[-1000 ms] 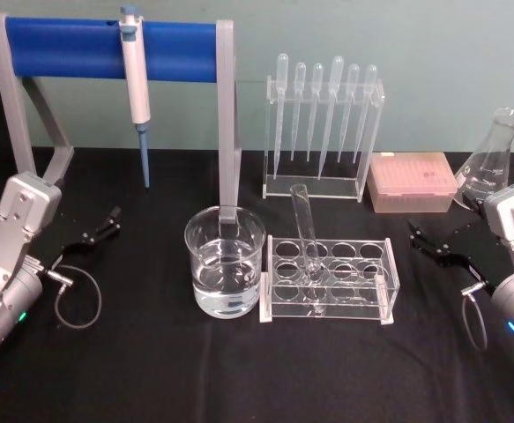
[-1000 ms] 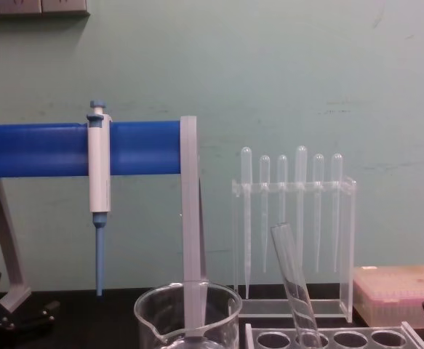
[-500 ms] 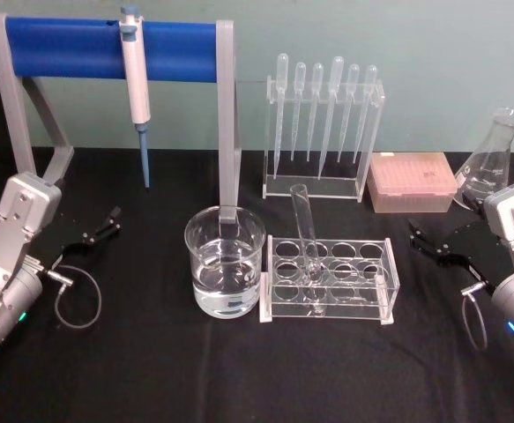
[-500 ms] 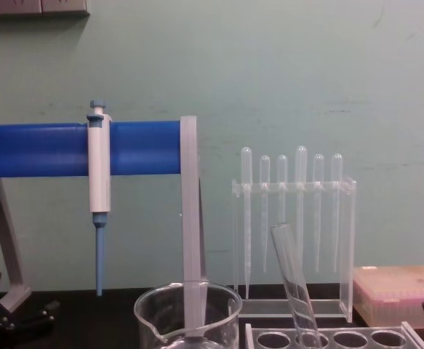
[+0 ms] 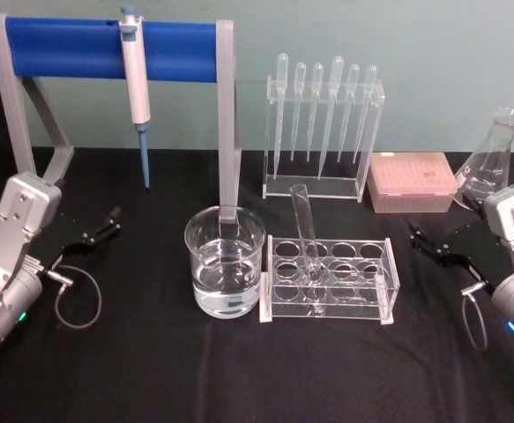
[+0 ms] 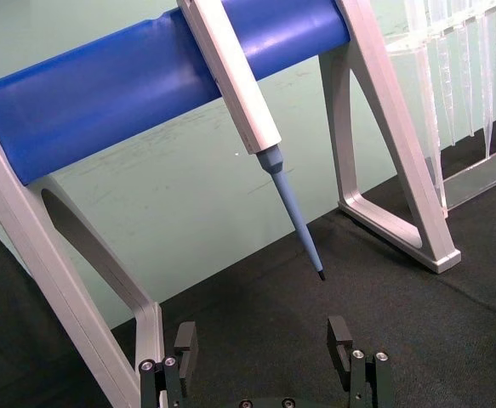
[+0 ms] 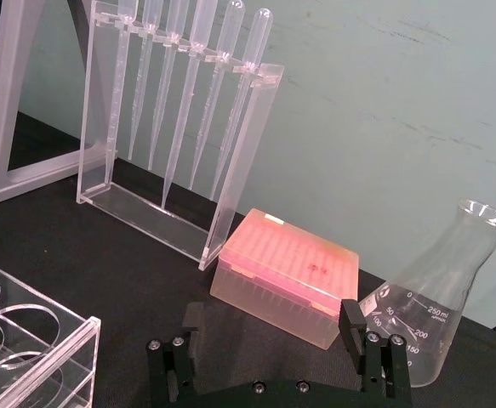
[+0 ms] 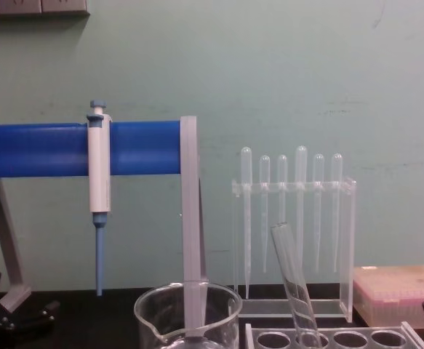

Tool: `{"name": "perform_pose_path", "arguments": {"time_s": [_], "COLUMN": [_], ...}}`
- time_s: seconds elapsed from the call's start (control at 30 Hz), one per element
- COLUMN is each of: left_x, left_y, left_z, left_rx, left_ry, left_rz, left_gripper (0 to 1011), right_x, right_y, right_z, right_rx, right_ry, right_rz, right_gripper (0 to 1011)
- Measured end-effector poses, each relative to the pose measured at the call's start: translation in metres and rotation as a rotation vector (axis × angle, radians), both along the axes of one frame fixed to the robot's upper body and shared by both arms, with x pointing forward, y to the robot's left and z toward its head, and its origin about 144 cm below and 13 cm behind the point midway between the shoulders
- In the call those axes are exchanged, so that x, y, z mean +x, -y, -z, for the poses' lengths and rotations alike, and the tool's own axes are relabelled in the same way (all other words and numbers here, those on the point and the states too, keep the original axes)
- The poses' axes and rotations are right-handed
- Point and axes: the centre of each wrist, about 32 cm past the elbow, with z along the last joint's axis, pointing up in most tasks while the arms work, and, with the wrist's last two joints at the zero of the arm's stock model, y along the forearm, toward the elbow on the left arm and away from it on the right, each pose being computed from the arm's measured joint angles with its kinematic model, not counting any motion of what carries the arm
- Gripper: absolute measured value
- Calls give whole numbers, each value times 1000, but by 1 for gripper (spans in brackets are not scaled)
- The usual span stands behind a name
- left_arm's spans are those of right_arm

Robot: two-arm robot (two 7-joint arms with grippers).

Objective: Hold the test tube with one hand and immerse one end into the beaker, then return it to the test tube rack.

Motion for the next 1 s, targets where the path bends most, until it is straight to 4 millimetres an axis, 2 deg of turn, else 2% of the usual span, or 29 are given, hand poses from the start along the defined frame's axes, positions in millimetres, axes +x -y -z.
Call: {"name": "perform_pose_path", "arguments": {"time_s": [0.3, 0.57, 0.6, 0.7, 0.83, 1.0], "left_x": [0, 0, 0, 0, 0, 0], "left_y": [0, 0, 0, 0, 0, 0], "left_z": [0, 0, 0, 0, 0, 0], "left_rx": [0, 0, 0, 0, 0, 0], "left_ry": [0, 0, 0, 0, 0, 0], "left_rz": [0, 0, 0, 0, 0, 0], "left_gripper": [1000, 1000, 1000, 1000, 1000, 1000], "right_x": [-2, -51, -51, -66, -67, -53], "right_y": [0, -4, -4, -9, -17, -32], "right_z": [-1, -22, -22, -32, -38, -42], "right_rx": [-3, 28, 28, 77, 118, 141], "right_ry": [5, 62, 62, 44, 17, -20], "right_rz": [0, -46, -46, -133, -237, -355], "right_gripper": [1002, 1002, 1002, 1002, 1002, 1002]}}
